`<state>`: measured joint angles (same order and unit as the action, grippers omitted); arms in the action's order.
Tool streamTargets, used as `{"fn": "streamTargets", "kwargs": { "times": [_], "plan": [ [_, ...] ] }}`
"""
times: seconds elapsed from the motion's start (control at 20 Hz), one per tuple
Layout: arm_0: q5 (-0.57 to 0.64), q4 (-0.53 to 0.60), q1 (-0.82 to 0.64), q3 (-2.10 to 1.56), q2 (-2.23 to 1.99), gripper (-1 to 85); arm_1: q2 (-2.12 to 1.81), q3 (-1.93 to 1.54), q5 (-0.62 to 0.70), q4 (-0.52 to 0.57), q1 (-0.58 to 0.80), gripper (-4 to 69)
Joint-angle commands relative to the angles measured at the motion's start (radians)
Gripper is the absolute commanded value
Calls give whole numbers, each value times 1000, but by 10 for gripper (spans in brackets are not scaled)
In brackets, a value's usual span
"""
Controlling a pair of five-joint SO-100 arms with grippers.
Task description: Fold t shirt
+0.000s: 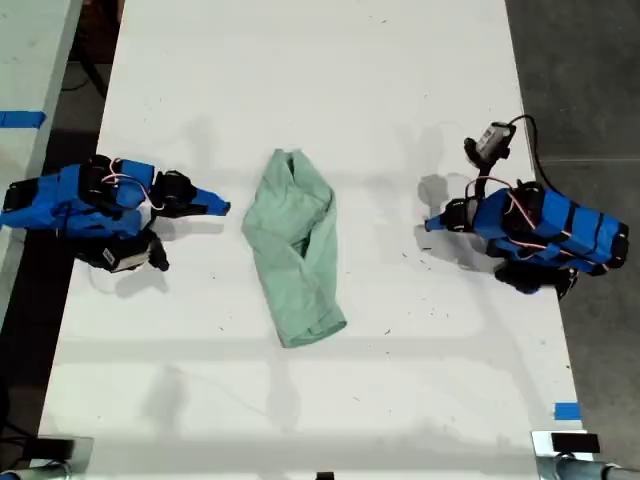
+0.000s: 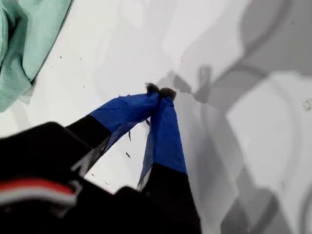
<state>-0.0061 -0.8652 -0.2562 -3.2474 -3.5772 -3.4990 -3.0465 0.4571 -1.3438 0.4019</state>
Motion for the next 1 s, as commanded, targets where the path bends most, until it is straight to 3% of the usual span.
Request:
{"fn": "streamTargets", "kwargs": {
  "times": [0.0,0.15,0.2,0.45,0.6,0.75,0.85,0.95],
  "plan": [
    [3,-104,-87,-44,-14,51,-12,-52,2,-12,14,2],
    [270,-147,-225,-44,-5,57,-11,-52,-8,-14,40,91],
    [288,-147,-252,-44,-5,57,-11,-52,-14,-15,40,104],
    [290,-147,-296,-44,-5,57,-11,-52,2,-15,-72,102],
    [290,-147,-291,-44,-5,57,-11,-52,-34,-15,-236,100],
    [290,-147,-290,-44,-5,57,-11,-52,153,-15,-298,96],
    [290,-147,-290,-44,-5,57,-11,-52,201,-15,-278,83],
    [290,-147,-288,-44,-5,57,-11,-52,273,-15,-167,73]
  ]
}}
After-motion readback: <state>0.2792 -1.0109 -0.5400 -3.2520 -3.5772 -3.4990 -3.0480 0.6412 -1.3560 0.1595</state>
